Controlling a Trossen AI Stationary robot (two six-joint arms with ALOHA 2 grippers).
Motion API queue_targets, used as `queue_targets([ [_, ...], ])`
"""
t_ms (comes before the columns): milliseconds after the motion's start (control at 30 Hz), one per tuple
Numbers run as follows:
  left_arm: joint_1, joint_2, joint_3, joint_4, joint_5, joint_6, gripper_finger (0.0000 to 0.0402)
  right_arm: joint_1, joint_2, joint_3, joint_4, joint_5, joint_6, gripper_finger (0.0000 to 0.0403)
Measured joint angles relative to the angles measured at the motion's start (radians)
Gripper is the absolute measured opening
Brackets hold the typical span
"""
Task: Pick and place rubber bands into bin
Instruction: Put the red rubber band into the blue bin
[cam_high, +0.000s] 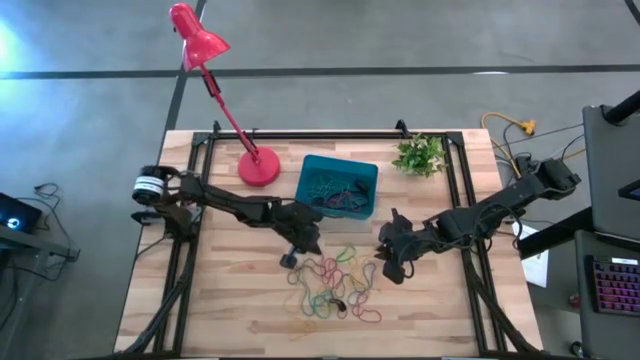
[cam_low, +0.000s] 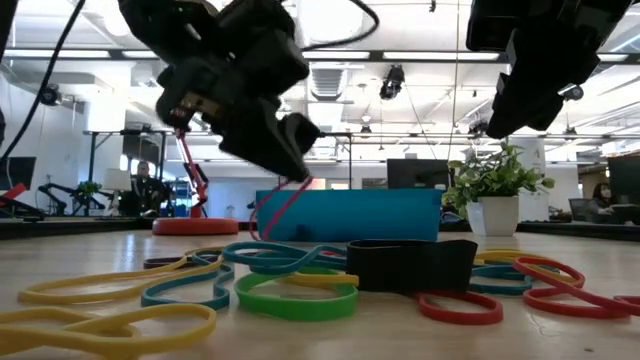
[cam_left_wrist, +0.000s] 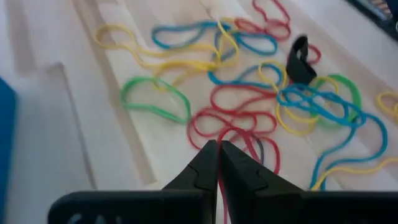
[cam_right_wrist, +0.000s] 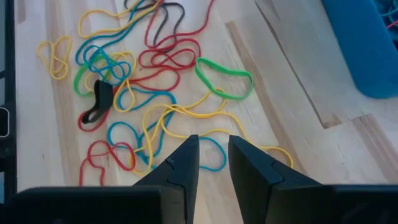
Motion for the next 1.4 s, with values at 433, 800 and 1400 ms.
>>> queue_targets([
  [433, 0.030, -0.109, 0.025, 0.010, -0.181, 0.001, 0.0000, -0.001, 0.000, 0.000, 0.002, 0.003, -0.032, 0.0068],
  [800, 0.136, -0.096, 0.175, 0.033, -0.247, 0.001, 0.0000, -0.001, 0.000, -0.001, 0.002, 0.046, -0.034, 0.0074],
  [1400, 0.315, 0.034, 0.215, 0.049, -0.270, -0.087, 0.0000, -0.001, 0.000, -0.002, 0.009, 0.107, -0.046, 0.0064],
])
